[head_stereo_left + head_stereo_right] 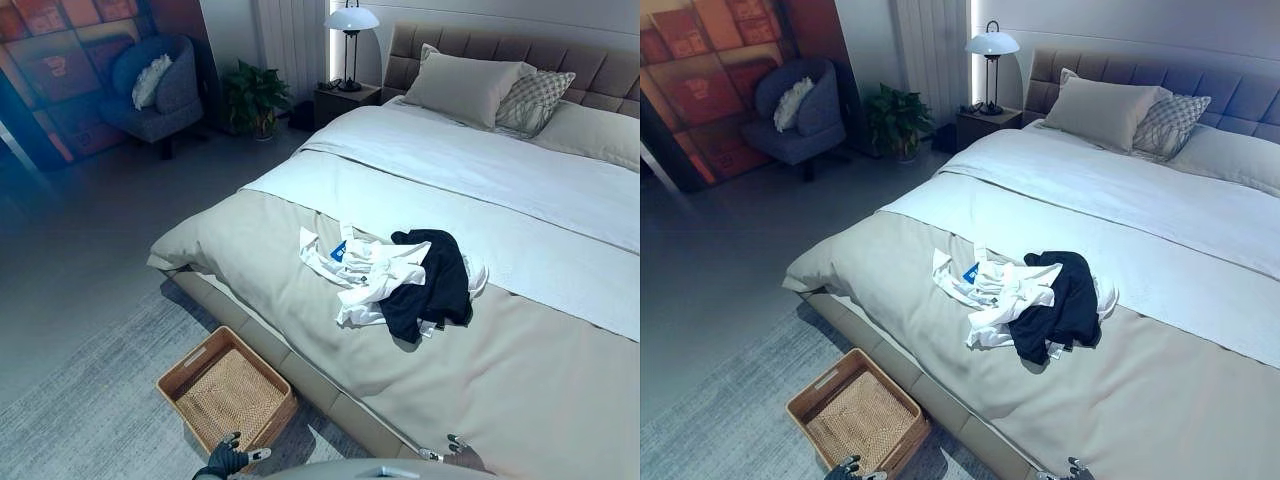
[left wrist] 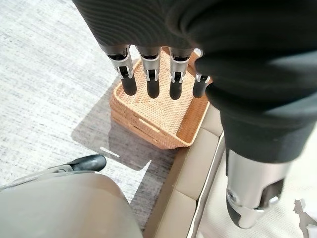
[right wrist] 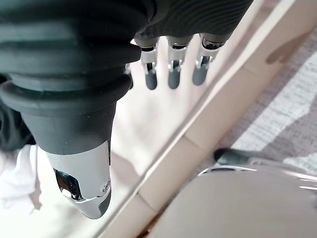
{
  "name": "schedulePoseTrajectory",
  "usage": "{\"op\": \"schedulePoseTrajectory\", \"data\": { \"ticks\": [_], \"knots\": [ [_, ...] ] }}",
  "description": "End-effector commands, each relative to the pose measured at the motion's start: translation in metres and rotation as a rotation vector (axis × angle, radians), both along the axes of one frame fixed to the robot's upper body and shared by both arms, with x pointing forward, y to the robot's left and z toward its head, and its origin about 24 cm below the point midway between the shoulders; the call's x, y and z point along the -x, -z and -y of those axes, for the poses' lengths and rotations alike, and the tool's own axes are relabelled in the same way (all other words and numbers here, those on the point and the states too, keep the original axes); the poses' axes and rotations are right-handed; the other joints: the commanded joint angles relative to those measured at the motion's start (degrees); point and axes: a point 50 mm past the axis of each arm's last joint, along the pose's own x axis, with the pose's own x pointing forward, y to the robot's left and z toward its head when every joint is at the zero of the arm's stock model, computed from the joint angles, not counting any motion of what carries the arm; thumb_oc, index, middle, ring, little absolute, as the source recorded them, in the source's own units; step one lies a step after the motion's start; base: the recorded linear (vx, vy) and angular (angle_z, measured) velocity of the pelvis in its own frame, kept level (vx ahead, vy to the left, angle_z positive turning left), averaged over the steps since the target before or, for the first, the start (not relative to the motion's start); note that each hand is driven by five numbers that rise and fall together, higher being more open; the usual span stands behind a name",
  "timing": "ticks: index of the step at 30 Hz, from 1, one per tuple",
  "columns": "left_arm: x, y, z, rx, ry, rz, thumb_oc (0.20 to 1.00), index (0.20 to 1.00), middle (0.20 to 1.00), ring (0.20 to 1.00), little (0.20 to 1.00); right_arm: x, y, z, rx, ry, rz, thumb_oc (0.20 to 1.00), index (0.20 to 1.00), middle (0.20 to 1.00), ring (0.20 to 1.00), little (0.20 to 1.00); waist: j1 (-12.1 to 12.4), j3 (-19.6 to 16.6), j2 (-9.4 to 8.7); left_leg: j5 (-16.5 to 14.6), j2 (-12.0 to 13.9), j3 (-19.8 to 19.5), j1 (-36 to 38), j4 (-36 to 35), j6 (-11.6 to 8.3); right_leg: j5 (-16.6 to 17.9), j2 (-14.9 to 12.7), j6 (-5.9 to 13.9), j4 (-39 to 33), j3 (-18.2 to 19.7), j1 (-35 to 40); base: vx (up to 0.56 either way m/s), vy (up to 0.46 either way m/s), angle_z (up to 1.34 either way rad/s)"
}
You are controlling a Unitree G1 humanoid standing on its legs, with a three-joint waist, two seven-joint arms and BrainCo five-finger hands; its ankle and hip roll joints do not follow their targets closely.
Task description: Pick up clothes into the bucket
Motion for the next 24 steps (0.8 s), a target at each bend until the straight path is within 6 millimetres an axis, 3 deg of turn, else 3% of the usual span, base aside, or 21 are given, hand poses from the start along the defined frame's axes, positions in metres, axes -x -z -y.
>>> {"op": "schedulePoseTrajectory", "data": {
  "ticks": [1, 5, 10, 13, 14, 16, 17, 20, 24],
  "knots": [
    [-0.023, -0.001, 0.024, 0.052, 0.040, 0.061, 1.000, 1.000, 1.000, 1.000, 1.000, -0.057, -0.017, -0.001, 0.058, -0.118, 0.157, 1.000, 1.000, 1.000, 1.000, 1.000, -0.7, 2.3, -2.24, -0.9, 0.2, -0.7, -1.9, 1.2, -1.19, -0.6, -5.5, 5.96, 1.2, -1.2, 1.3, 0.00, 0.000, 0.00],
    [-0.029, -0.004, 0.022, 0.043, 0.051, 0.088, 1.000, 1.000, 1.000, 1.000, 1.000, -0.101, -0.041, -0.007, 0.136, -0.314, 0.301, 1.000, 1.000, 1.000, 1.000, 1.000, -0.1, 3.1, -2.53, -0.8, 0.1, -1.0, -3.3, 1.8, -1.06, -0.7, -5.7, 5.95, 2.1, -1.3, -0.1, -0.01, 0.002, 0.00],
    [-0.039, -0.009, 0.017, 0.036, 0.048, 0.126, 1.000, 1.000, 1.000, 1.000, 1.000, -0.168, -0.099, -0.033, 0.177, -0.562, 0.600, 1.000, 1.000, 1.000, 1.000, 1.000, 0.7, 4.8, -3.22, -0.5, -0.1, -1.0, -6.0, 3.0, -0.93, -0.3, -6.0, 6.15, 3.0, -1.2, -2.4, -0.05, 0.013, 0.01],
    [-0.047, -0.012, 0.017, 0.041, 0.042, 0.154, 1.000, 1.000, 1.000, 1.000, 1.000, -0.201, -0.140, -0.052, 0.192, -0.679, 0.778, 1.000, 1.000, 1.000, 1.000, 1.000, 1.3, 6.0, -3.61, -0.7, -0.4, -1.4, -8.5, 4.6, -0.76, 0.0, -6.3, 6.21, 3.4, -1.1, -3.9, -0.05, 0.026, -0.01],
    [-0.052, -0.013, 0.018, 0.040, 0.040, 0.172, 1.000, 1.000, 1.000, 1.000, 1.000, -0.220, -0.176, -0.062, 0.218, -0.727, 0.930, 1.000, 1.000, 1.000, 1.000, 1.000, 1.5, 6.9, -3.72, -0.8, -0.6, -1.4, -9.8, 5.6, -0.68, 0.1, -6.6, 6.22, 3.7, -0.9, -5.0, -0.04, 0.030, 0.01],
    [-0.053, -0.014, 0.018, 0.040, 0.040, 0.172, 1.000, 1.000, 1.000, 1.000, 1.000, -0.220, -0.176, -0.062, 0.219, -0.727, 0.930, 1.000, 1.000, 1.000, 1.000, 1.000, 1.5, 6.9, -3.69, -0.9, -0.6, -1.4, -10.0, 5.7, -0.67, 0.1, -6.6, 6.22, 3.7, -0.9, -5.1, -0.03, 0.010, -0.01],
    [-0.060, -0.016, 0.020, 0.041, 0.044, 0.201, 1.000, 1.000, 1.000, 1.000, 1.000, -0.237, -0.212, -0.068, 0.258, -0.738, 1.082, 1.000, 1.000, 1.000, 1.000, 1.000, 2.0, 8.2, -3.77, -1.2, -1.1, -1.6, -11.9, 7.5, -0.53, 0.2, -7.0, 6.23, 4.2, -0.7, -6.3, -0.08, 0.032, 0.01],
    [-0.072, -0.021, 0.021, 0.027, 0.039, 0.241, 1.000, 1.000, 1.000, 1.000, 1.000, -0.254, -0.265, -0.062, 0.401, -0.695, 1.290, 1.000, 1.000, 1.000, 1.000, 1.000, 2.5, 9.5, -3.54, -1.5, -1.5, -1.6, -14.4, 8.8, -0.26, 0.4, -7.4, 6.33, 4.9, -0.6, -8.3, -0.06, 0.041, 0.04],
    [-0.088, -0.028, 0.022, -0.010, 0.052, 0.305, 1.000, 1.000, 1.000, 1.000, 1.000, -0.266, -0.314, -0.046, 0.684, -0.534, 1.510, 1.000, 1.000, 1.000, 1.000, 1.000, 3.2, 11.0, -2.89, -1.4, -1.9, -2.1, -16.6, 9.2, 0.19, 0.3, -7.8, 6.42, 6.3, -0.4, -10.9, -0.05, 0.033, 0.00]
  ]
}}
